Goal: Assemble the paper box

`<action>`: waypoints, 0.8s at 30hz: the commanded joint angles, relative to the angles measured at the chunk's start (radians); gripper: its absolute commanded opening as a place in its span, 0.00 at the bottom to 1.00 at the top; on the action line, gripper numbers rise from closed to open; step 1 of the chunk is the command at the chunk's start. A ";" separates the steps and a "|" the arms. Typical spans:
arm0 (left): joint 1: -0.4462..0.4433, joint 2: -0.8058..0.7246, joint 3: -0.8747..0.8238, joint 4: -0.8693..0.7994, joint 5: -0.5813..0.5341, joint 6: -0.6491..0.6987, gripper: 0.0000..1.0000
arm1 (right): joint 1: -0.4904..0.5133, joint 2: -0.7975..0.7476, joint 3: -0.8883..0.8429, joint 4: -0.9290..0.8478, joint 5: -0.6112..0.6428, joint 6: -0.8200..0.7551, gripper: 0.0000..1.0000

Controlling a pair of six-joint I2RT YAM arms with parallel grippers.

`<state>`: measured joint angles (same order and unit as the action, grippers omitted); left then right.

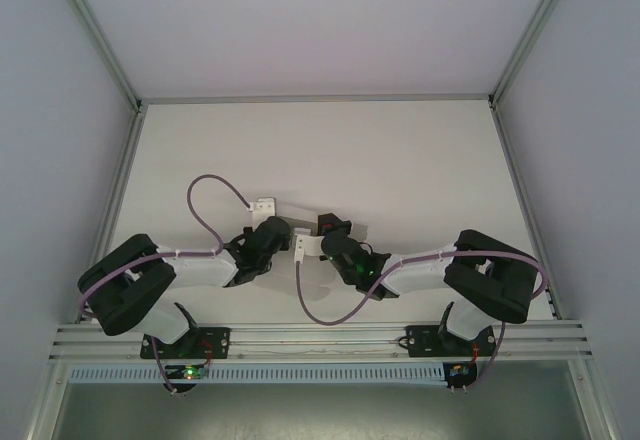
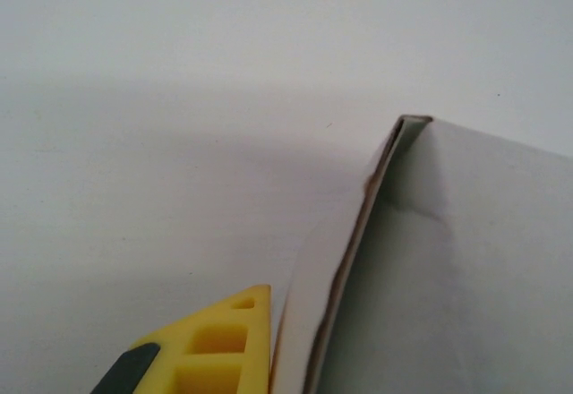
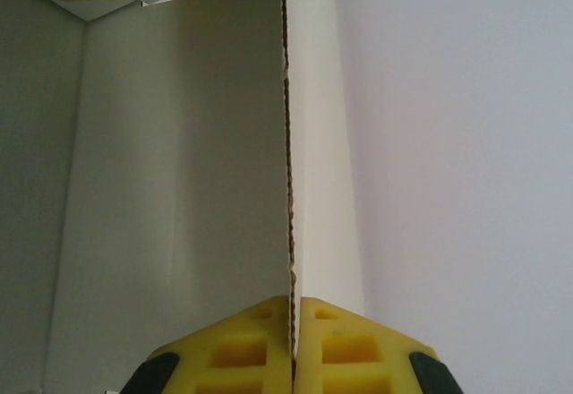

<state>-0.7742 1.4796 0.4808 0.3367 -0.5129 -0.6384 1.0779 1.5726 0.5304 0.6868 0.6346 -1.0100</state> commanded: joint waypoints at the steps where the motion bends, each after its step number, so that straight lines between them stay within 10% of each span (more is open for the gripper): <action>1: 0.098 0.030 -0.044 -0.131 -0.353 -0.064 0.19 | 0.002 -0.025 -0.068 -0.186 0.066 0.033 0.00; 15: 0.101 -0.068 -0.172 0.296 0.040 0.260 0.50 | -0.005 -0.039 -0.058 -0.239 0.010 0.061 0.00; 24: 0.121 -0.088 -0.151 0.316 0.050 0.289 0.45 | -0.010 -0.050 -0.057 -0.260 -0.010 0.078 0.00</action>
<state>-0.7002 1.4143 0.3305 0.5995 -0.3511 -0.3702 1.0756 1.5135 0.5209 0.6018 0.6277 -0.9623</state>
